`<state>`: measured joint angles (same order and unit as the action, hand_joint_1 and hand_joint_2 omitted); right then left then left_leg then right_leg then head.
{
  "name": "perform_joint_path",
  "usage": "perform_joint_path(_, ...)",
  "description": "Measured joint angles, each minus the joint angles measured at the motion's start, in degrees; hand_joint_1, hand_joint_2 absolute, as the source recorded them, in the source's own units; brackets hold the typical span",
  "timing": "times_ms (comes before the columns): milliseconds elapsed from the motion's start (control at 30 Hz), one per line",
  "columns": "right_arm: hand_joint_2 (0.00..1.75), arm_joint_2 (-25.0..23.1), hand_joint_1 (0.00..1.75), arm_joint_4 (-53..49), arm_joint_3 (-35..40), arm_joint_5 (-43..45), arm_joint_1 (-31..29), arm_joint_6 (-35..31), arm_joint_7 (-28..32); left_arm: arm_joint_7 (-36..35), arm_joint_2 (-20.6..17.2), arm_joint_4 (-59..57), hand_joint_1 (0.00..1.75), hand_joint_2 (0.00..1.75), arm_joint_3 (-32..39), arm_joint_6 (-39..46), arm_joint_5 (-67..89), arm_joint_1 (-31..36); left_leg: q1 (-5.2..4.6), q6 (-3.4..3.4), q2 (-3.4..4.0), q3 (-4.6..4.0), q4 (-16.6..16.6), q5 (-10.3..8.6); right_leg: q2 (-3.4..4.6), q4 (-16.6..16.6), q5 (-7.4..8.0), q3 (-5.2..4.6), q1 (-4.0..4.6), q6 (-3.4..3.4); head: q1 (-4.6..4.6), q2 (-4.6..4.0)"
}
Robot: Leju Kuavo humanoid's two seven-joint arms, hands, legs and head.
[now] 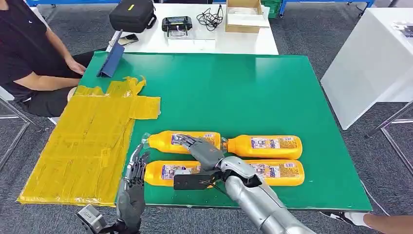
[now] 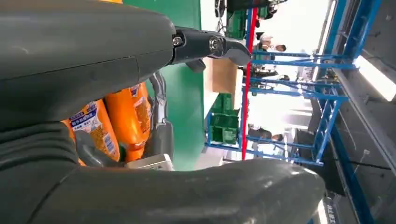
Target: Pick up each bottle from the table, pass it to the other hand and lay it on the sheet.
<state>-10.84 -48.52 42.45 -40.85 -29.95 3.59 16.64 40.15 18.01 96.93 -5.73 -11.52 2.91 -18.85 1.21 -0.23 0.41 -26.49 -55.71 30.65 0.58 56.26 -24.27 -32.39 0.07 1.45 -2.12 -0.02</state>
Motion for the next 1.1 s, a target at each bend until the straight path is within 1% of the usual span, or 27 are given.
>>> perform_joint_path(233, 1.75, -2.21, 0.0, 0.55, 3.98, 1.59, 1.13, 0.26, 0.15, 0.02, 0.0, -0.31, 0.0, 0.0, 0.59, -0.39, -0.02, -0.19, 0.0, 0.0, 0.0, 0.0, 0.0, 0.0, 0.0, 0.0, 0.0, -0.02, 0.01, 0.0, -0.02, 0.0)
perform_joint_path(633, 1.75, -3.65, 0.0, 0.85, 10.12, 4.22, 1.53, 0.48, -1.07, 0.02, 0.59, -0.11, 0.0, 0.0, 2.65, -1.88, 0.94, -1.14, 0.0, 0.0, 0.0, -0.05, 0.01, 0.0, -0.01, 0.0, 0.0, -0.03, 0.01, 0.0, 0.0, 0.0)
perform_joint_path(733, 1.75, -3.71, 0.0, 1.03, 11.06, 4.78, 0.92, 0.68, -2.56, 0.02, 0.68, -0.06, 0.0, 0.0, 3.02, -1.73, 0.94, -1.15, 0.0, 0.0, 0.0, -0.08, 0.01, 0.0, -0.01, 0.01, 0.0, -0.03, 0.0, 0.0, 0.0, 0.0)
perform_joint_path(933, 1.75, -4.2, 0.0, 2.8, 13.77, 1.55, -2.24, -1.53, -9.21, 0.02, 1.18, 1.66, 0.0, 0.0, 4.74, -1.2, 0.85, -2.29, 0.0, 0.0, 0.0, -0.06, 0.01, 0.0, -0.01, 0.01, 0.0, -0.03, 0.01, 0.0, -0.02, 0.0)
perform_joint_path(1100, 1.75, -4.61, 0.0, 3.93, 14.95, 0.3, -3.0, -2.45, -10.67, 0.02, 1.42, 2.41, 0.0, 0.0, 5.46, -0.74, 0.85, -2.89, 0.01, 0.0, 0.0, -0.03, 0.01, 0.0, -0.01, 0.01, 0.0, -0.04, 0.02, 0.0, -0.02, 0.0)
